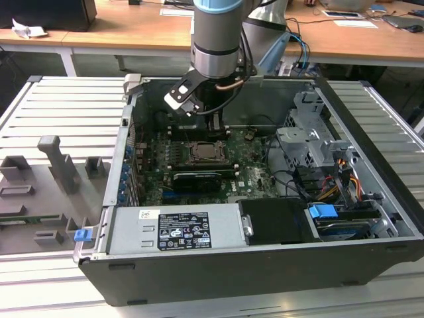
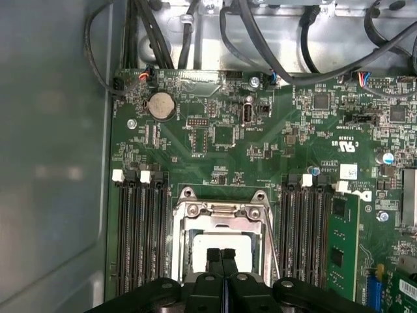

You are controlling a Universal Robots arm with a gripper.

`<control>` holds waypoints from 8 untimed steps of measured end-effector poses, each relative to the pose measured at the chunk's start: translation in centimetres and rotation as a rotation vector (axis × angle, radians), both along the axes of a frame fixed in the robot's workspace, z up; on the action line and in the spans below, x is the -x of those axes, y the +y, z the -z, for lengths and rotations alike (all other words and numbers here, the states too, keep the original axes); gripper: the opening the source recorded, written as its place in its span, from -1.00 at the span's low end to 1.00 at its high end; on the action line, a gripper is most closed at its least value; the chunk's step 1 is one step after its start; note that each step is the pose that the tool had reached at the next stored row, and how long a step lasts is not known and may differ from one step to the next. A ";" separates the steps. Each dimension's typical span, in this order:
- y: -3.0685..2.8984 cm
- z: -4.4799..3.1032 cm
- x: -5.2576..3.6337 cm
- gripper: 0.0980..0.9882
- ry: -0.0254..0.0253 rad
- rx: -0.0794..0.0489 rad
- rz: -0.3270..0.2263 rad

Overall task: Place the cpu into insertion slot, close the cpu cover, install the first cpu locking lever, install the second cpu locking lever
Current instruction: 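Close the cpu cover, then install the first cpu locking lever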

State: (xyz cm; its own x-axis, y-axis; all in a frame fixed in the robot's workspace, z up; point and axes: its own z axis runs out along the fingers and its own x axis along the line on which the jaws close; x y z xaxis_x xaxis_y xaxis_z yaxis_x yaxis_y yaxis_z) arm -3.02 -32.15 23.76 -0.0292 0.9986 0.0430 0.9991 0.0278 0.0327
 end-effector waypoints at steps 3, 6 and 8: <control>0.00 0.01 0.35 -0.98 0.0001 0.000 0.000; 0.00 0.01 0.66 -0.98 0.0000 0.000 0.000; -0.01 -0.11 0.69 -0.98 0.0001 0.000 0.000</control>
